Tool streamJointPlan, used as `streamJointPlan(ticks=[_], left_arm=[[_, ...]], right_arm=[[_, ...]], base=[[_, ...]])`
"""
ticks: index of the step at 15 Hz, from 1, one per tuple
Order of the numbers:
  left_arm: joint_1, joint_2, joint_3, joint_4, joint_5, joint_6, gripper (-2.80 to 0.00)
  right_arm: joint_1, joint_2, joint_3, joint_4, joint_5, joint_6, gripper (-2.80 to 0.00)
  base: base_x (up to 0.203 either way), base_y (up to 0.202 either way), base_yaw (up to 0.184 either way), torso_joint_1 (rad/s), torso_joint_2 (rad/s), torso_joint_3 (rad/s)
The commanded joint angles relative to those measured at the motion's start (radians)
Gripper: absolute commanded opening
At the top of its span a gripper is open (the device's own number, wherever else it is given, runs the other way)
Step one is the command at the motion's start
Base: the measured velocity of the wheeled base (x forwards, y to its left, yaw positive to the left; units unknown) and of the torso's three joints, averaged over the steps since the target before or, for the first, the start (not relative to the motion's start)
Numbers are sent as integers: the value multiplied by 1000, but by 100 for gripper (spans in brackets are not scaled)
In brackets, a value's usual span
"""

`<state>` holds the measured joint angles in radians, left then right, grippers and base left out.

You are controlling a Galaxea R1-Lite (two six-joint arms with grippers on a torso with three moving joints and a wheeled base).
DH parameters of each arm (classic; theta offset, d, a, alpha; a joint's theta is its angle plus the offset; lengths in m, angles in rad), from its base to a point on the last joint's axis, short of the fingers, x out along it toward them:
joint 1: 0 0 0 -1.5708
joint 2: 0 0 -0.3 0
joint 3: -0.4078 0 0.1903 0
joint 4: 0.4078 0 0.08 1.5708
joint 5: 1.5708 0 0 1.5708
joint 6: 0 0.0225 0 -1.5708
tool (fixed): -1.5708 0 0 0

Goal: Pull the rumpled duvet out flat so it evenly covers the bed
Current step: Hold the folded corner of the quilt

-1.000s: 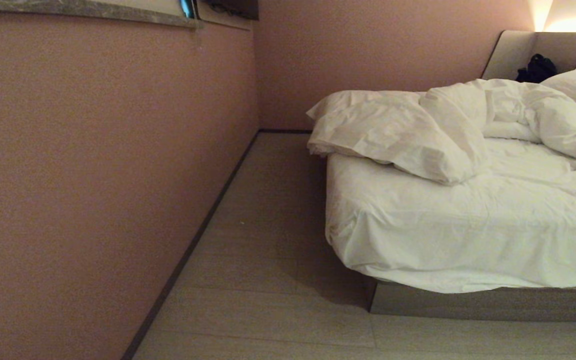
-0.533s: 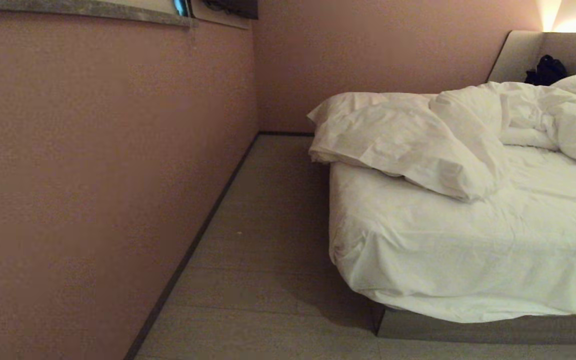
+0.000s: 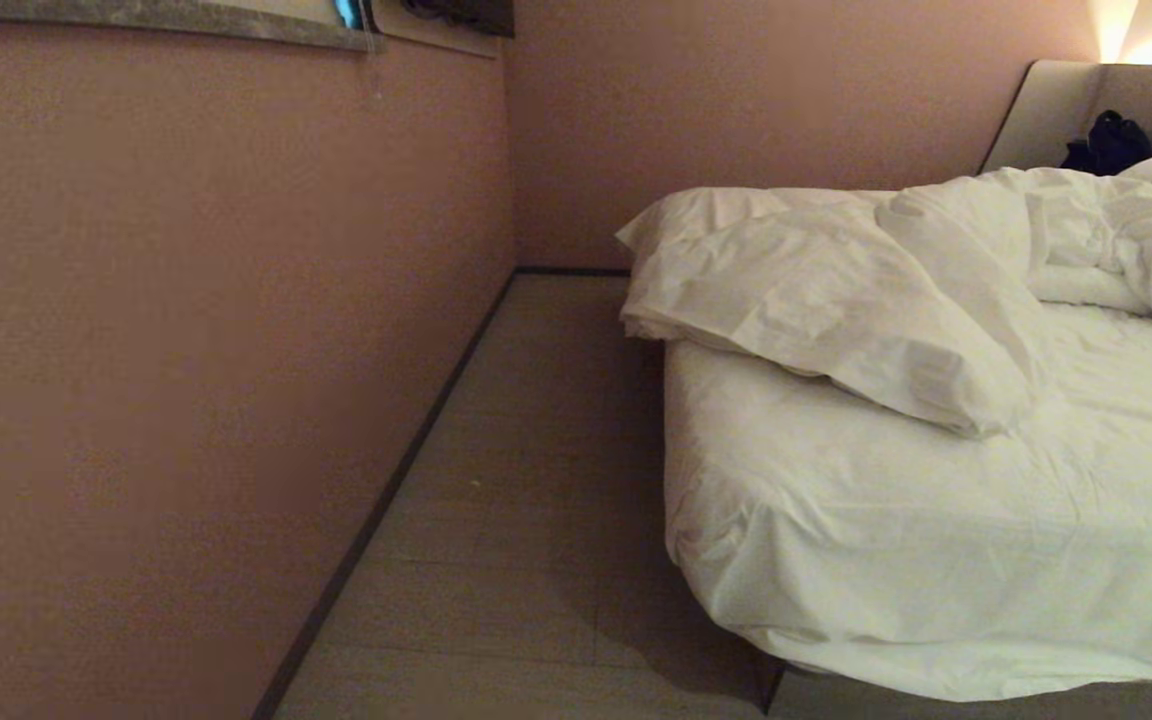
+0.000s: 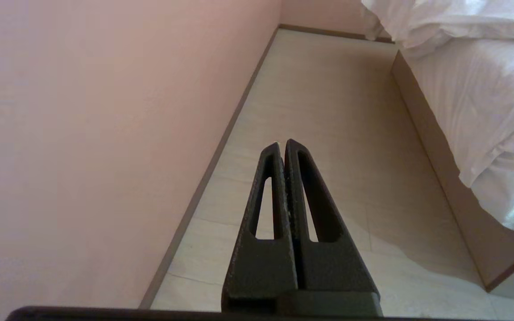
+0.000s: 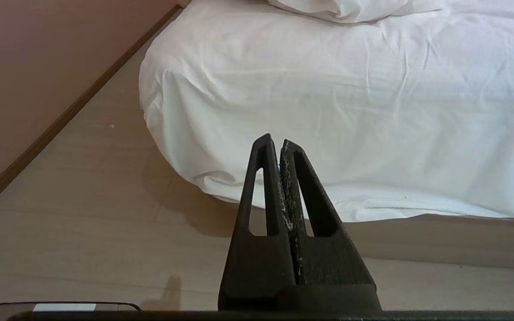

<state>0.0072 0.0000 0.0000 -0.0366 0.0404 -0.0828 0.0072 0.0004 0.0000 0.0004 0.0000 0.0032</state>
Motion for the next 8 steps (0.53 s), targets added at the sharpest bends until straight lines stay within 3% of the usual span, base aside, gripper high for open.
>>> streamJointPlan(ticks=[1,6,8], left_arm=[[0,2,0,0,1,6,-280],[0,0,0,0,1,8,-280],[0,0,0,0,1,8,-280]], right_arm=[[-1,0,0,0,0,0,-280],[0,0,0,0,0,0,-280],[0,0,0,0,0,0,-280]], base=[[0,0,0,0,0,0],[0,0,0,0,0,0],[133,0,-2,-5,4,7]])
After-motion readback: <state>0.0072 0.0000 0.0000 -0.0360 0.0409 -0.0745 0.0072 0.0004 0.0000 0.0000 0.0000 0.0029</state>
